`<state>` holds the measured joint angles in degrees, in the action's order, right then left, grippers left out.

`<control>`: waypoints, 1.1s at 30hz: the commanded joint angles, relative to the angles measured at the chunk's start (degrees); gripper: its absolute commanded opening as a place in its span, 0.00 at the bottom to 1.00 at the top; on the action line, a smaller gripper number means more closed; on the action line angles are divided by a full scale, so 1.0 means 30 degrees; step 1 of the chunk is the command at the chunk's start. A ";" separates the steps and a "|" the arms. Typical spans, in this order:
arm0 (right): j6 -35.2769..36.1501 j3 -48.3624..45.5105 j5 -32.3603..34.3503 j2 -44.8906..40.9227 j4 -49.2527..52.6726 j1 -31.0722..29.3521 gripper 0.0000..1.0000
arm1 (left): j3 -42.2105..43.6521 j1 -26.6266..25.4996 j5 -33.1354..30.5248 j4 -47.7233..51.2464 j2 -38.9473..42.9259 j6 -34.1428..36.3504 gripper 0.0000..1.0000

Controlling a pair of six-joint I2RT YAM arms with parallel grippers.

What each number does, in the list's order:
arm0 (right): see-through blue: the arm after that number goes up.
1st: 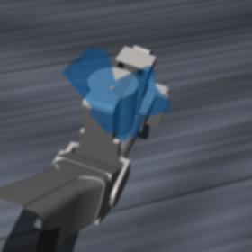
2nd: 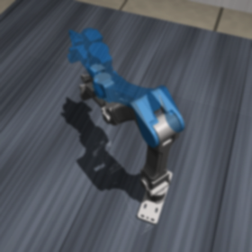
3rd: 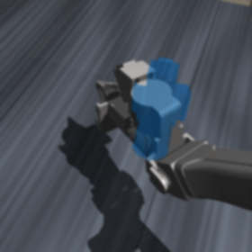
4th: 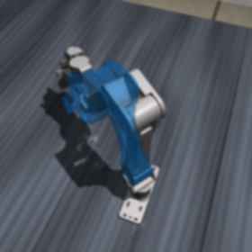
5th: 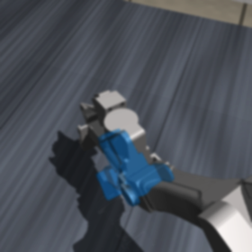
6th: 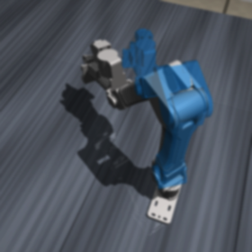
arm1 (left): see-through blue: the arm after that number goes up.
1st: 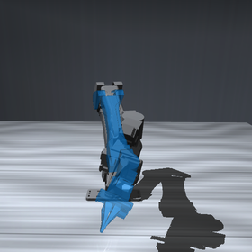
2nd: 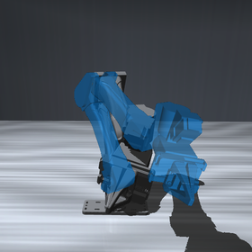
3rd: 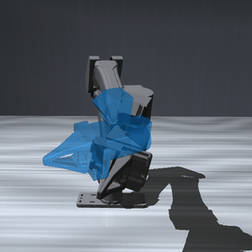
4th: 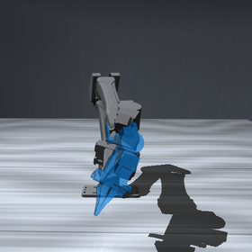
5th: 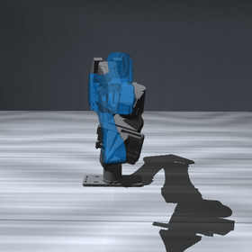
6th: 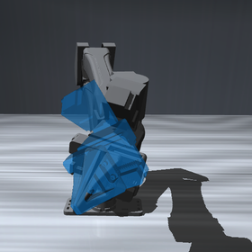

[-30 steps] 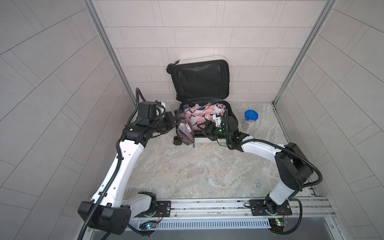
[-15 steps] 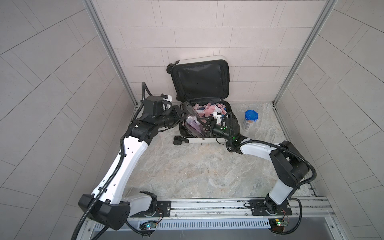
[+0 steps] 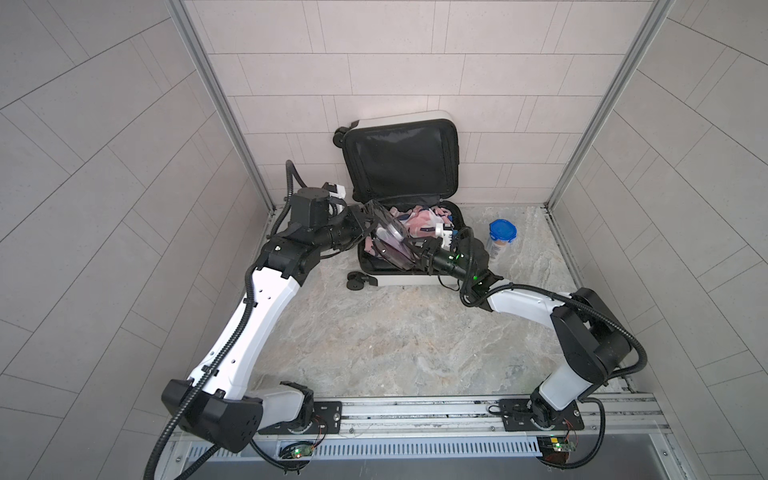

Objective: Pack the luggage
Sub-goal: 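Carry the pouch over the suitcase with the left gripper while the right grasps it, then lower the pouch with both grippers onto the pink garment and release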

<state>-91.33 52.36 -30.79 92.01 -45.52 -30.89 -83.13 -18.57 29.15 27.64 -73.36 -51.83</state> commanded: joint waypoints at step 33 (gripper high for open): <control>1.2375 1.9754 -0.1648 1.0037 1.9841 0.3521 0.00 | -0.7300 0.1332 -0.3972 -0.0219 -1.3571 0.8049 0.00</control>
<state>-56.42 107.11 -32.51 120.38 11.20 -17.85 -102.13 -15.55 17.98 29.50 -112.29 -29.67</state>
